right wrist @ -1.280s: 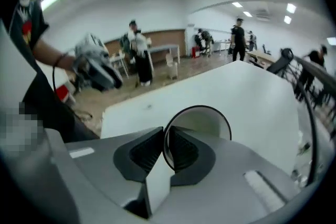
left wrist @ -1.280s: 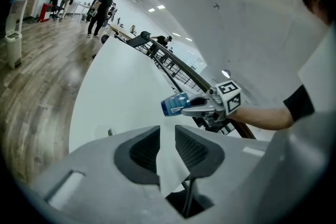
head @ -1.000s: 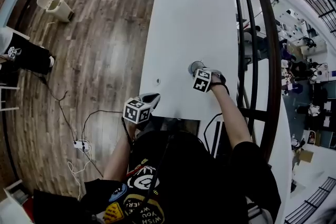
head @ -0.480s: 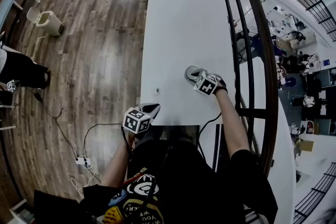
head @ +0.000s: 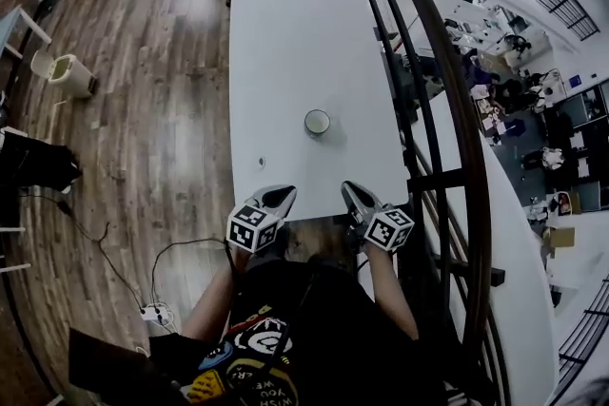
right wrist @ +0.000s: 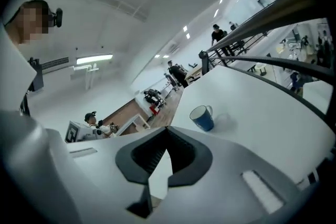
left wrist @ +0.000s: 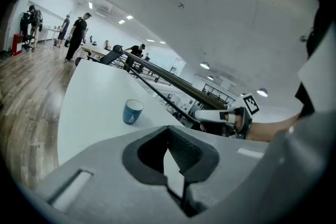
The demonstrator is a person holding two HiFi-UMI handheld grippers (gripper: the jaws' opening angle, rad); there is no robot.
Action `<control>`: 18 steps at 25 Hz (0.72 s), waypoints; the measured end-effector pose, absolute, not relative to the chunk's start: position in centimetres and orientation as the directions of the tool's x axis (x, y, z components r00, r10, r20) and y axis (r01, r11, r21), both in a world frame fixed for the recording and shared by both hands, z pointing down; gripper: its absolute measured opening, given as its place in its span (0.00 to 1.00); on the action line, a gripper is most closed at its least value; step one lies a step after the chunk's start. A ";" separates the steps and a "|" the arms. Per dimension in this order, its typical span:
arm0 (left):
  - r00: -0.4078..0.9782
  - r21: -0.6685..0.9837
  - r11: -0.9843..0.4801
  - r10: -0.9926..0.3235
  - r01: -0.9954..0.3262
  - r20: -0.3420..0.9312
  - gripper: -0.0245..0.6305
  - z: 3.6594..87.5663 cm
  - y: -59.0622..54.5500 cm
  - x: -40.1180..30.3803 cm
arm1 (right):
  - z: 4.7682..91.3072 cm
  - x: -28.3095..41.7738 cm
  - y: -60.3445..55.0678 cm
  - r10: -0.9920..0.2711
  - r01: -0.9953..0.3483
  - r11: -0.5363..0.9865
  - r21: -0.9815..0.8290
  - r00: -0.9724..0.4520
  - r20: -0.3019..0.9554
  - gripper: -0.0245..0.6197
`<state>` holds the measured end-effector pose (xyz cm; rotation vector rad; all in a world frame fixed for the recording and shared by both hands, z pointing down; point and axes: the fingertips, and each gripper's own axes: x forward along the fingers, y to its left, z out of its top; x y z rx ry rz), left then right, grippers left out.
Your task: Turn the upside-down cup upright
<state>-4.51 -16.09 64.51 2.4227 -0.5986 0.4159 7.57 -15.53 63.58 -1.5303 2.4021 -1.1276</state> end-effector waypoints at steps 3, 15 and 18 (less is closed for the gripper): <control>0.853 0.436 -0.760 -0.293 -0.481 0.431 0.04 64.0 -12.5 -1.4 | 63.8 8.0 -9.9 -0.820 -0.791 0.239 -0.564 -0.475 0.318 0.03; 0.734 0.244 -0.699 -0.587 -0.672 0.341 0.04 54.1 5.5 4.3 | 56.1 14.7 8.3 -0.833 -0.845 0.377 -0.380 -0.488 0.259 0.03; 0.669 0.218 -0.638 -0.654 -0.739 0.355 0.04 53.1 7.2 2.2 | 55.6 15.8 8.8 -0.852 -0.884 0.341 -0.319 -0.434 0.293 0.03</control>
